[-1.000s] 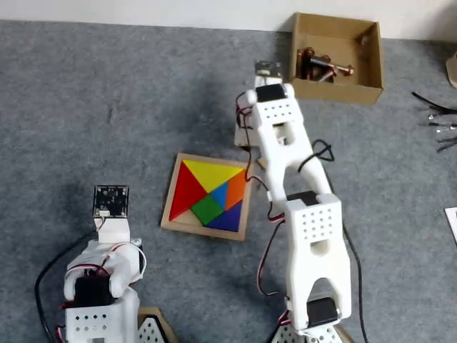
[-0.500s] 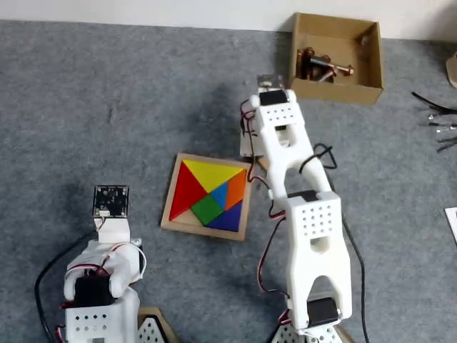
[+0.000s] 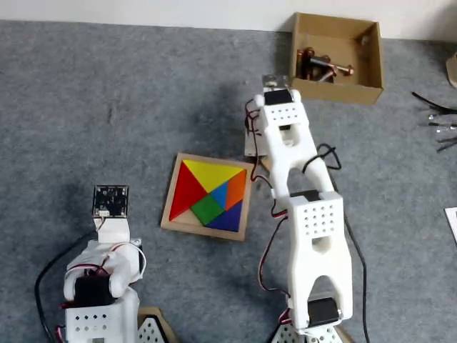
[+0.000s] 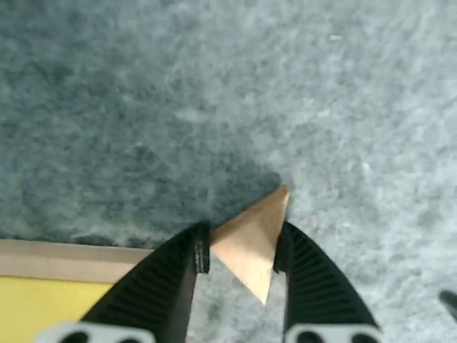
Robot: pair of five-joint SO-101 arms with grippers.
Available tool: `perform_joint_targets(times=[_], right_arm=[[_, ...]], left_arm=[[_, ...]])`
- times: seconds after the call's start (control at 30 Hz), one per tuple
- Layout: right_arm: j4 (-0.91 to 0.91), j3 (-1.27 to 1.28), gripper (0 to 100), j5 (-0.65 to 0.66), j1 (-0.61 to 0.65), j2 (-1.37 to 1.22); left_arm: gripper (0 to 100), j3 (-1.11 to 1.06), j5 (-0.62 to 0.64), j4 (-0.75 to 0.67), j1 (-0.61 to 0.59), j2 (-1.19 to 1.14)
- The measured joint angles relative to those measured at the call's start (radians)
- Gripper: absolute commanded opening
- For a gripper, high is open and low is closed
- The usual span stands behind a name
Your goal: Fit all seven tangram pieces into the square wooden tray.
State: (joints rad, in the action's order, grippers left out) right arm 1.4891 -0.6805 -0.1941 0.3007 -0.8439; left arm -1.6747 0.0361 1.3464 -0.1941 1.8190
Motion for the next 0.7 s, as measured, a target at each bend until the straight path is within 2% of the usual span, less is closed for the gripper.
perform_joint_targets(times=[0.27, 0.47, 0.7], right_arm=[[0.002, 0.0, 9.4, 0.04, 0.0, 0.0], [0.028, -0.008, 1.1, 0.074, 0.0, 0.0], [0.032, -0.014, 0.4, 0.087, 0.0, 0.0]], left_arm=[[1, 0.0, 0.0, 0.0, -0.006, 0.0], [1, 0.0, 0.0, 0.0, -0.006, 0.0], [1, 0.0, 0.0, 0.0, -0.006, 0.0]])
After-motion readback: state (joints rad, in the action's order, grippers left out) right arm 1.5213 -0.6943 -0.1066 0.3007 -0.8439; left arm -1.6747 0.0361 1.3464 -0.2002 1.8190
